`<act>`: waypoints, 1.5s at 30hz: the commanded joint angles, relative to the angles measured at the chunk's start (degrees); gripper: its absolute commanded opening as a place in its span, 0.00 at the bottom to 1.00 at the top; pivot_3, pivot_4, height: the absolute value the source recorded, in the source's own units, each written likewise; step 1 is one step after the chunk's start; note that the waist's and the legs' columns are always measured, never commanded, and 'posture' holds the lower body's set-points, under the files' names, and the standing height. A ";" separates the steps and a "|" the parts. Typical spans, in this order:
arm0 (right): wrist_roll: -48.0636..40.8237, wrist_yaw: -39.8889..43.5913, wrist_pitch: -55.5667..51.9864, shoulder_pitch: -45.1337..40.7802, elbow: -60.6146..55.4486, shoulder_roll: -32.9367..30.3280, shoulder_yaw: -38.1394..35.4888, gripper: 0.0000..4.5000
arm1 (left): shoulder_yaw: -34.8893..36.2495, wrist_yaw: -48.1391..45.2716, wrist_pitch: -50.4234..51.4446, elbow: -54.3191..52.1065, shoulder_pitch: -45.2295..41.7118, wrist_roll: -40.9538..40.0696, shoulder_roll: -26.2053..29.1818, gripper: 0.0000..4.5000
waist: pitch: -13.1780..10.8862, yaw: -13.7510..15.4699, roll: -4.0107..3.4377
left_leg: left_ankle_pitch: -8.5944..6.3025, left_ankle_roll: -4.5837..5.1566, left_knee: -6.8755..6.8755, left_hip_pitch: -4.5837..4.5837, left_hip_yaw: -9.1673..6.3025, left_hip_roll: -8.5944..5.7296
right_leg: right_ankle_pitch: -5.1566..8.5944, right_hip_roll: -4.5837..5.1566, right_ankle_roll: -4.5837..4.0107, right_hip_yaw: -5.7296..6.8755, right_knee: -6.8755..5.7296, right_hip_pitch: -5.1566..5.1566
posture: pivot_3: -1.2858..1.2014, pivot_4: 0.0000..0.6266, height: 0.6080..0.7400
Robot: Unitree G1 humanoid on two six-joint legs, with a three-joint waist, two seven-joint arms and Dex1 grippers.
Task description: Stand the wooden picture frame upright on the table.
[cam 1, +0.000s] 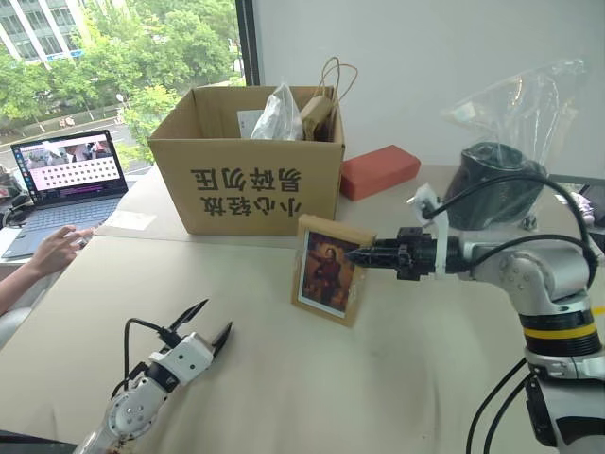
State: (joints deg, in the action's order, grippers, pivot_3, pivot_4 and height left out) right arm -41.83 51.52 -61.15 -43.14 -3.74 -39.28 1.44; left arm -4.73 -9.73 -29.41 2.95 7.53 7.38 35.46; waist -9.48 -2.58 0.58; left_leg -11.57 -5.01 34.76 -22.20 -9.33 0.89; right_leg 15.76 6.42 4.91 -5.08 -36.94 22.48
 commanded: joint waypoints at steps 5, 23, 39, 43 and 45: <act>2.89 1.35 3.93 2.39 0.49 -0.26 -0.03 0.56 | 0.74 -12.64 15.67 -15.56 0.92 -18.06 -1.98 0.79 | -0.02 -0.21 0.03 | 0.00 0.01 0.03 0.02 0.00 0.03 | 0.07 -0.02 0.11 0.00 -0.06 -0.01 | 0.52 0.24 1.00; -1.26 0.42 -1.72 19.70 -14.56 -12.01 -13.94 0.99 | 9.27 -16.06 31.05 -22.52 4.90 -26.16 -5.38 0.79 | -0.22 0.70 0.20 | -0.07 0.10 0.09 -0.18 0.00 0.01 | 0.03 0.00 0.05 0.04 0.26 -0.02 | 0.52 0.24 1.00; 31.31 -56.35 20.07 43.72 -34.34 28.80 -13.96 0.99 | 19.17 -1.70 44.34 -17.23 -4.95 -28.81 -16.45 0.79 | -0.22 0.05 0.42 | 0.00 -0.03 0.06 -0.02 -0.01 0.06 | 0.07 -0.07 0.18 -0.01 0.15 -0.05 | 0.52 0.24 1.00; 32.01 -54.99 24.33 44.91 -31.94 29.77 -13.38 0.99 | 18.13 -1.93 44.60 -16.41 -6.50 -27.90 -17.21 0.79 | -0.22 -0.06 0.42 | 0.00 -0.03 0.06 -0.04 0.01 0.04 | -0.03 -0.05 0.02 -0.02 0.19 -0.06 | 0.52 0.24 1.00; 32.09 -54.66 25.07 45.12 -31.44 29.86 -13.39 0.99 | 18.10 -2.08 44.60 -16.34 -6.67 -27.78 -17.59 0.79 | -0.22 -0.15 0.42 | 0.00 -0.03 0.03 0.01 0.01 0.06 | -0.03 -0.07 0.01 -0.01 0.16 -0.06 | 0.52 0.24 1.00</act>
State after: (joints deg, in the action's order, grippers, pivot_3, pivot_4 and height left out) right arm -10.20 -3.67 -38.62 1.84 -34.16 -9.57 -11.63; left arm 13.27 -11.81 15.46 -12.54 1.36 -20.57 18.02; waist -9.71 -2.73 1.00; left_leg -11.57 -5.04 34.79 -22.19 -9.32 0.95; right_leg 15.73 6.35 4.92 -5.09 -36.78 22.42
